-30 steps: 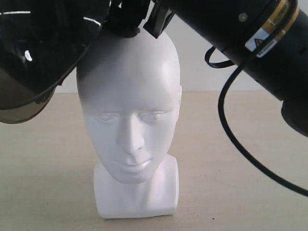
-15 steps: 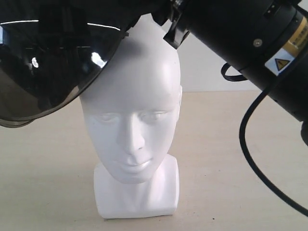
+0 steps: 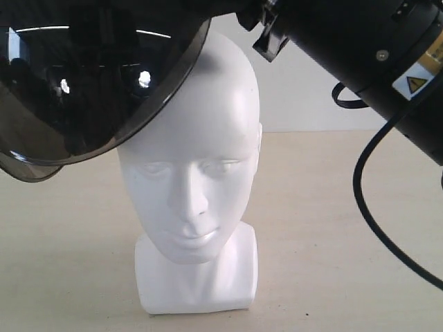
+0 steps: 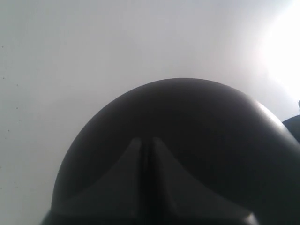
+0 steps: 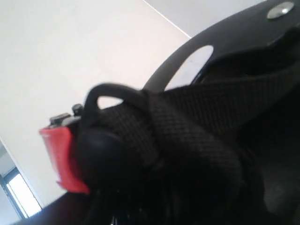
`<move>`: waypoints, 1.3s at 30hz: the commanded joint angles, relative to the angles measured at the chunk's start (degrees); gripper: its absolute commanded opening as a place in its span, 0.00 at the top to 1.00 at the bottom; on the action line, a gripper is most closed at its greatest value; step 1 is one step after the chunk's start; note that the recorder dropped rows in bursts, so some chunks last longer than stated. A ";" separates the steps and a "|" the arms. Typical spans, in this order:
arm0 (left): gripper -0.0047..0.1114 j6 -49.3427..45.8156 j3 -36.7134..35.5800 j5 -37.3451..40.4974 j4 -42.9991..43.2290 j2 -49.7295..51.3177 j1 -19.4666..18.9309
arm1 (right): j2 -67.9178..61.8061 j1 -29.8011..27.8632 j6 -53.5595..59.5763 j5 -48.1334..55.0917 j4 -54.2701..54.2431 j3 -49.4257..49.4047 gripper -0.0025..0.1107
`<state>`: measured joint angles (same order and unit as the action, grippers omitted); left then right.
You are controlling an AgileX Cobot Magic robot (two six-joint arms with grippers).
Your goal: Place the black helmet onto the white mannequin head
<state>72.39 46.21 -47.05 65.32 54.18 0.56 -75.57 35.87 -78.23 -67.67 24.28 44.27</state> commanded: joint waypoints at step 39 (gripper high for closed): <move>0.92 -8.25 2.46 -13.56 1.51 14.28 0.13 | 1.76 -5.10 10.84 7.07 -2.19 0.40 0.98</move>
<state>64.43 48.95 -59.63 61.78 67.72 0.17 -75.57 32.01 -72.68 -58.20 25.02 43.93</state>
